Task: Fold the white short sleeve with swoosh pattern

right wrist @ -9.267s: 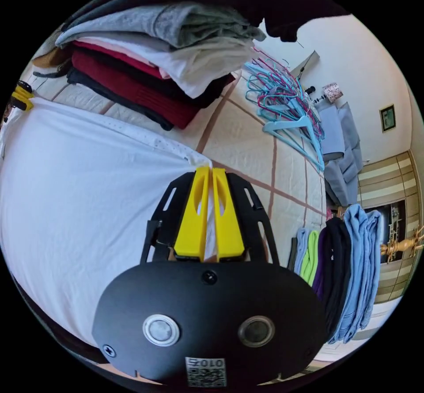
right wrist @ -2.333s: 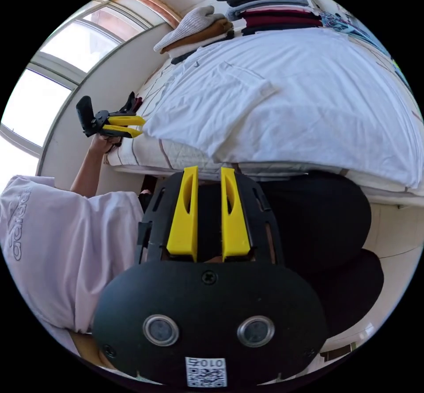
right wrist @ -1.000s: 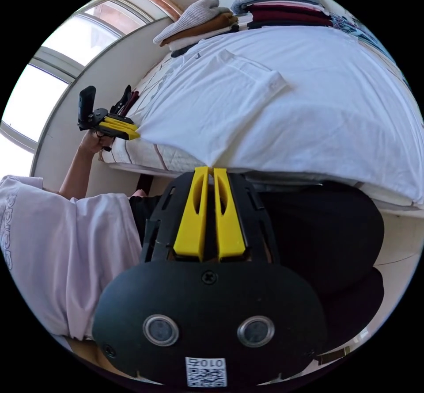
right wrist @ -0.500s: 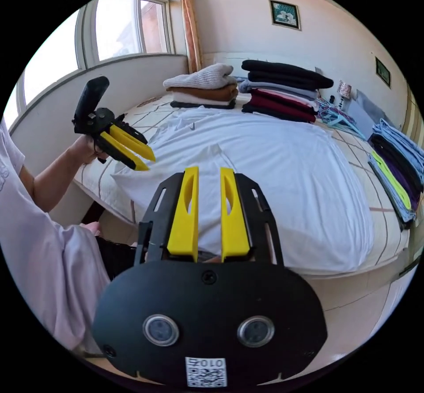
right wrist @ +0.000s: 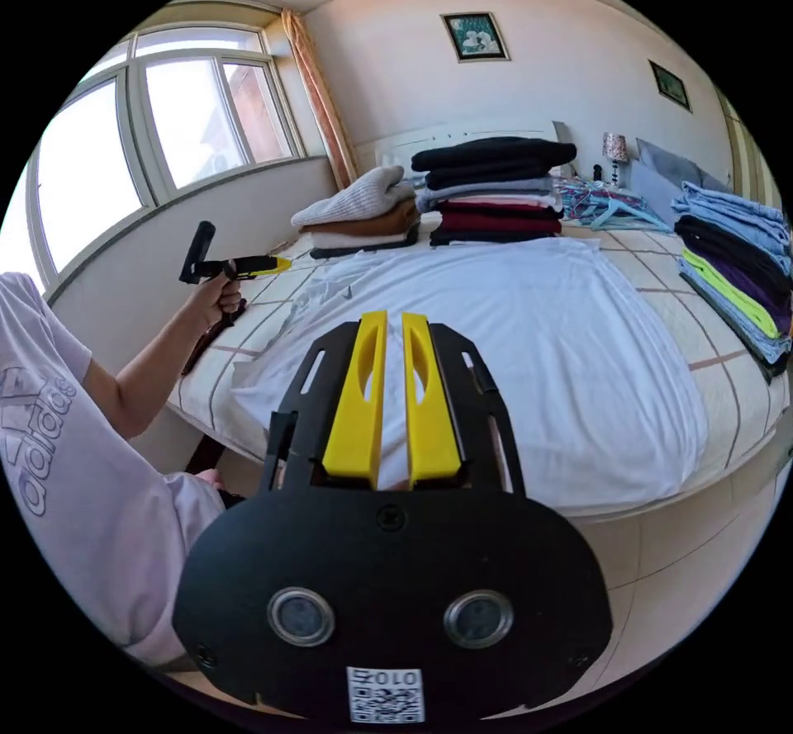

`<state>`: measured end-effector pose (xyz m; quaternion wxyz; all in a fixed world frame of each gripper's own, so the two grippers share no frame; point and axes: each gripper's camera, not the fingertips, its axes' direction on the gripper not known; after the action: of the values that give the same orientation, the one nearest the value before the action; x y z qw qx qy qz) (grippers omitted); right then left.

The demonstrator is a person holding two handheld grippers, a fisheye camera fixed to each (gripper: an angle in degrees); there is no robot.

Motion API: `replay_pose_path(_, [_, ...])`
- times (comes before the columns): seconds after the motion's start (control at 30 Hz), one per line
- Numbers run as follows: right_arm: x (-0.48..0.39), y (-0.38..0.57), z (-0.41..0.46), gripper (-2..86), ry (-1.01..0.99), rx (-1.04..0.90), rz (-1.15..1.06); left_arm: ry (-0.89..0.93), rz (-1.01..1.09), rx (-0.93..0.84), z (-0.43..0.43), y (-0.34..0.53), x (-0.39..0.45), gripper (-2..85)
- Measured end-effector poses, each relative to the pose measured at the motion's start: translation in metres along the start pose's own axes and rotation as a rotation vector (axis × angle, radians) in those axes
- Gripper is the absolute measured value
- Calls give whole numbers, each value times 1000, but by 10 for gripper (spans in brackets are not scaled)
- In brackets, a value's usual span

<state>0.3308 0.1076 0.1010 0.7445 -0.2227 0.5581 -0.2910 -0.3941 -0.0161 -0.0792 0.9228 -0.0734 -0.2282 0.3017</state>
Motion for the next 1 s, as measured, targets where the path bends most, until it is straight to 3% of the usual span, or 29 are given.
replay_pose_path(0.2, [-15,30,-29,52,127,41,17,-54,-259,-73,64,-42,-122,90])
replay_pose_path(0.4, [-21,47,-27,48,175,-8,26,-24,-232,-209,114,-50,-125,33])
replay_pose_path(0.57, [-25,49,-22,40,130,5,16,-58,-230,-141,108,-54,-132,3])
replay_pose_path(0.87, [-30,57,-14,31,108,-21,6,74,197,150,27,-111,-33,0])
replay_pose_path(0.93, [-31,57,-13,30,105,-28,1,-48,261,56,24,-119,2,3])
replay_pose_path(1.0, [-34,56,-14,30,110,-29,-12,-152,201,92,21,-111,-6,8])
